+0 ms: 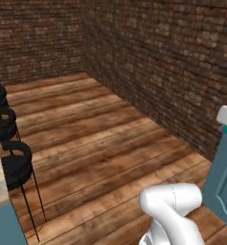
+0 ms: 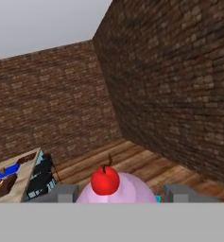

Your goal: Take the cupcakes from the fridge and place them on the empty tray on the dining counter.

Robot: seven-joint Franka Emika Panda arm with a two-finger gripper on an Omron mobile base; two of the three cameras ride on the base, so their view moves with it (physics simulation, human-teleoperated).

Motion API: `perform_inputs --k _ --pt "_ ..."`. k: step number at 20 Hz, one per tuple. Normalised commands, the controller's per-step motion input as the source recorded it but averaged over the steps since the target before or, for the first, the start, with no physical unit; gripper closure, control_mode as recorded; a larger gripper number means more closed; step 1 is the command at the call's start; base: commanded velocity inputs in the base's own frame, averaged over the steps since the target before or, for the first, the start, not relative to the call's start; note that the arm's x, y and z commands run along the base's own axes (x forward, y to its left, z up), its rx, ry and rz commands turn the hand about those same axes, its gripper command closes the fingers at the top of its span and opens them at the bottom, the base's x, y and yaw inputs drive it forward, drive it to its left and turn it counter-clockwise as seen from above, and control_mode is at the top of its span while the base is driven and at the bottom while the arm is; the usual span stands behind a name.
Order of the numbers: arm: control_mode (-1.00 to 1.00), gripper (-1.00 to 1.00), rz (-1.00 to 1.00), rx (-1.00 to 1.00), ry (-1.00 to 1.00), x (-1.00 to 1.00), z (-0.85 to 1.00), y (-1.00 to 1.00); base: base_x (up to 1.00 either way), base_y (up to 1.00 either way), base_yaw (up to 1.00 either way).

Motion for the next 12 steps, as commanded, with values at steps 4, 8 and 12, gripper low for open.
perform_inputs --k 4,8,12 --pt "1.00 1.00 0.00 0.00 0.00 0.00 0.00 0.00 1.00 -0.35 0.38" --pt "1.00 1.00 0.00 0.00 0.00 0.00 0.00 0.00 1.00 -0.29 0.40" --pt "1.00 1.00 0.00 0.00 0.00 0.00 0.00 0.00 1.00 -0.26 0.41"
